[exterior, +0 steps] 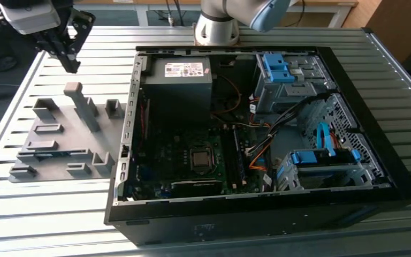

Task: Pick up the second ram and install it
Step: 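Reach for the second ram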

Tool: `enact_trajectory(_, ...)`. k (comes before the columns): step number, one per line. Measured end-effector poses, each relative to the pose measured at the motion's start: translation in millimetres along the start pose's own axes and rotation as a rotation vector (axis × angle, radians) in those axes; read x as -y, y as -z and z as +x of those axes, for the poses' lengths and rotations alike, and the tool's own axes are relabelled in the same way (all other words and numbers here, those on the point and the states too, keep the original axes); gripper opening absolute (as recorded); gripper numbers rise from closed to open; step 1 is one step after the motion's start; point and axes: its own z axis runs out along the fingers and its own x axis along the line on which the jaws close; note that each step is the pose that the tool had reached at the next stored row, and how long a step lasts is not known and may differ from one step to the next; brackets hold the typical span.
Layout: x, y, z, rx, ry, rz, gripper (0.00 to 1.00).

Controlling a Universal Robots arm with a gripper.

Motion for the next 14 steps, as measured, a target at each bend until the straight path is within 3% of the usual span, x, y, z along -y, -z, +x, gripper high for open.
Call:
enact_trajectory(9,1.7,0.1,11.5,-0.0001,0.0,0.0001,0.11)
enact_trajectory(10,3.0,0.1,18.6,0.0,0.0,0.0,0.11)
enact_trajectory(14,4.4,0.1,23.7,0.0,0.0,0.0,0.11)
